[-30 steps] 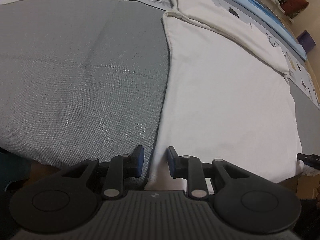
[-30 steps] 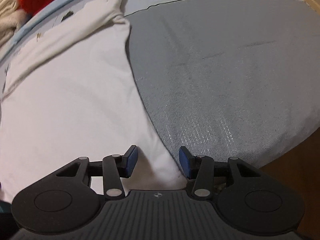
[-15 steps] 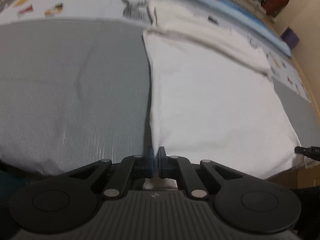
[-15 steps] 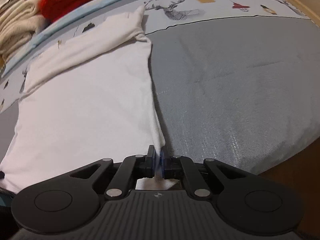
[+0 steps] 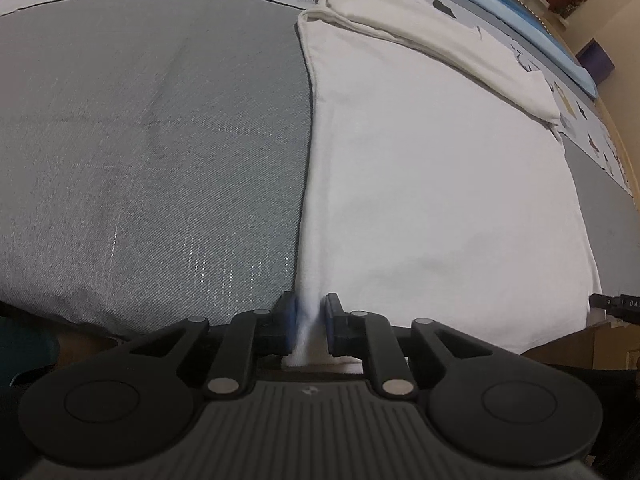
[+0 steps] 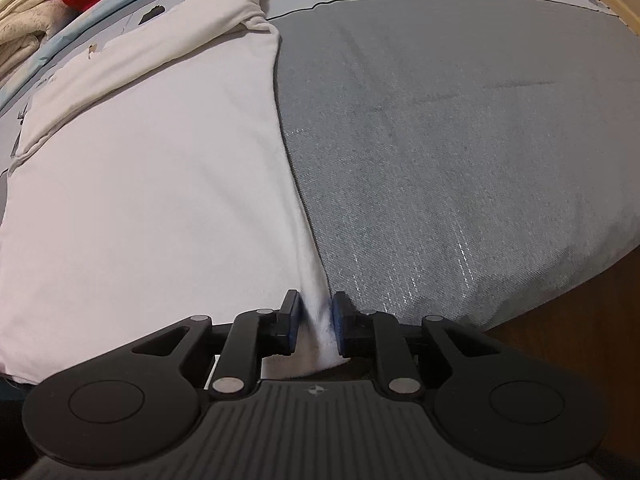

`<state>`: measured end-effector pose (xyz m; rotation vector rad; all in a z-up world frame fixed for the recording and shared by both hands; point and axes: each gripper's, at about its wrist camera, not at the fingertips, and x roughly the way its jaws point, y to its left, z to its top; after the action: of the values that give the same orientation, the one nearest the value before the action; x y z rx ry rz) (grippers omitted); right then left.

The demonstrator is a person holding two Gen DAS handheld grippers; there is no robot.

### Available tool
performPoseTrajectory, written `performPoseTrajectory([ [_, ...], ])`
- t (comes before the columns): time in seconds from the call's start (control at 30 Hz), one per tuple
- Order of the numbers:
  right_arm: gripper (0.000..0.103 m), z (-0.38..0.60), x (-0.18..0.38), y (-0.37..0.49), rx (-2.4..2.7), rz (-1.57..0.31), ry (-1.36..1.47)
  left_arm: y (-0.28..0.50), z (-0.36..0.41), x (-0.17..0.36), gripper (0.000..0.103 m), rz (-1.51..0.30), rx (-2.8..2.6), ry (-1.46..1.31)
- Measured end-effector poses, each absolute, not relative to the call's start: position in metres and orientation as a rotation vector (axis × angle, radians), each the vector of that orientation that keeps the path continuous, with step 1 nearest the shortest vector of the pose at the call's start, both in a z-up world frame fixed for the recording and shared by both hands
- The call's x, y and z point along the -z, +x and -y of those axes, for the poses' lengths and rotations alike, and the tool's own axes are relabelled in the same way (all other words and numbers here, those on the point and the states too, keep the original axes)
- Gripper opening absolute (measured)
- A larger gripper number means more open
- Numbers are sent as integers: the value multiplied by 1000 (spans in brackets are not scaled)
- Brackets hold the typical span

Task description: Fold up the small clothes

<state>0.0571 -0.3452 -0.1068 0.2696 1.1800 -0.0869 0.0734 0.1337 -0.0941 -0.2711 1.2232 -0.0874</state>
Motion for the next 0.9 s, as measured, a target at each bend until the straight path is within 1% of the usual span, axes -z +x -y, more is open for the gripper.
performPoseTrajectory([
  [0.1, 30, 346, 109, 61, 92, -1187, 262, 72, -133, 95, 15, -1223, 83, -274],
  [0.23, 31, 343, 109, 60, 82, -1185, 243, 72, -133, 95, 15, -1224, 81, -267],
  [0.27, 29, 341, 109, 60, 73, -1186, 230, 72, -133, 95, 15, -1223, 81, -266],
  [0.3, 23, 339, 109, 60, 62, -1183, 215, 72, -134, 94, 7, -1219, 83, -264],
  [0.33, 8, 338, 108, 59, 42, -1181, 213, 71, -134, 92, 6, -1209, 87, -263],
  [0.4, 7, 337, 103, 59, 31, -1158, 225, 69, -135, 86, 6, -1178, 92, -268],
  [0.53, 7, 345, 89, 56, 27, -1096, 296, 67, -138, 84, 7, -1182, 98, -292],
  [0.6, 8, 346, 94, 57, 41, -1122, 287, 68, -138, 90, 9, -1217, 102, -291],
  [0.63, 12, 345, 100, 58, 48, -1150, 280, 68, -136, 94, 9, -1233, 104, -282],
  [0.7, 14, 341, 110, 60, 60, -1203, 251, 68, -132, 96, 10, -1243, 104, -256],
  [0.73, 17, 339, 112, 60, 59, -1209, 232, 68, -131, 96, 10, -1243, 106, -248],
  [0.9, 17, 335, 111, 62, 60, -1206, 219, 69, -130, 98, 10, -1244, 110, -250],
])
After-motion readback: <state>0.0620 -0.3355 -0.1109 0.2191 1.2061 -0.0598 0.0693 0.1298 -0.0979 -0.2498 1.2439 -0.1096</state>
